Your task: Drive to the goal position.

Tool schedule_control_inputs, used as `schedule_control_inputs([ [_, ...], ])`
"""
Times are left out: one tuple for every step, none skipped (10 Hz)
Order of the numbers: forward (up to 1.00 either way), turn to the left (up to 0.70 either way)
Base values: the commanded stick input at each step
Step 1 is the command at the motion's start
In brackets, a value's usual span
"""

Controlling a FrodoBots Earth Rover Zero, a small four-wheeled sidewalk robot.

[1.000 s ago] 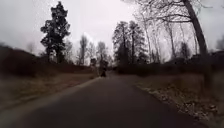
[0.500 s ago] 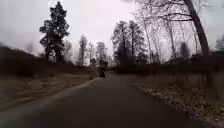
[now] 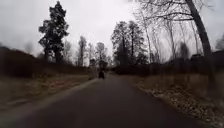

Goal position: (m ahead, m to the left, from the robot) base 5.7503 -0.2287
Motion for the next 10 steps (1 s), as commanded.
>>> schedule_control_inputs([
  [0.45, 0.0],
  [0.45, 0.0],
  [0.45, 0.0],
  [0.45, 0.0],
  [0.45, 0.0],
  [0.45, 0.0],
  [0.45, 0.0],
  [0.45, 0.0],
  [0.45, 0.0],
  [0.45, 0.0],
])
